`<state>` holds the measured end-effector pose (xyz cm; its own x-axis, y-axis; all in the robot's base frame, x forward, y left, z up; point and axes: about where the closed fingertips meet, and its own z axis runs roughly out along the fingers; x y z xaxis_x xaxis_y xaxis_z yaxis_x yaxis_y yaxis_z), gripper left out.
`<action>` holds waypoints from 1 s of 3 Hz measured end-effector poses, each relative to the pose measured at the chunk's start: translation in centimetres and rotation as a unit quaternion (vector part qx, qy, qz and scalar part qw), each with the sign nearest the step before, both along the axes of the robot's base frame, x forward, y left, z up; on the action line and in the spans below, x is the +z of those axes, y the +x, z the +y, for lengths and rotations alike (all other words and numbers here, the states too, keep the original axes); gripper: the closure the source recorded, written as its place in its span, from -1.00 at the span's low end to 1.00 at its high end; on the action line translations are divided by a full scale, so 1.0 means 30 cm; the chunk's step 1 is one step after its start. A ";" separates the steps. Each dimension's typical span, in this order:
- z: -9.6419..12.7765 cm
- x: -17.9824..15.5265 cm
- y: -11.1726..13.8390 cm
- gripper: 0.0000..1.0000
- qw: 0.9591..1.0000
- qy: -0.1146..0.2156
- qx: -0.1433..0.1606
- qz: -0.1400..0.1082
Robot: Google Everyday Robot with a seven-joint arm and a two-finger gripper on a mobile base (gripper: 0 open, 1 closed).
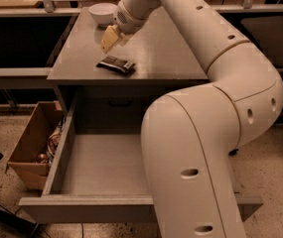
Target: Pick rxbar chocolate from top drawer and place on counter
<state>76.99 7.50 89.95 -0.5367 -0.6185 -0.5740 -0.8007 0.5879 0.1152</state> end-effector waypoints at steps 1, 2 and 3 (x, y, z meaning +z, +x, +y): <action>0.000 0.000 0.000 -1.00 1.000 0.000 0.000 0.000; 0.000 0.000 0.000 -1.00 1.000 0.000 0.000 0.000; 0.001 0.097 -0.041 -1.00 0.998 0.041 0.031 -0.035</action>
Offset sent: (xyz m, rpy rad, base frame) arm 0.0000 0.0000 0.0000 0.0000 0.0000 0.0000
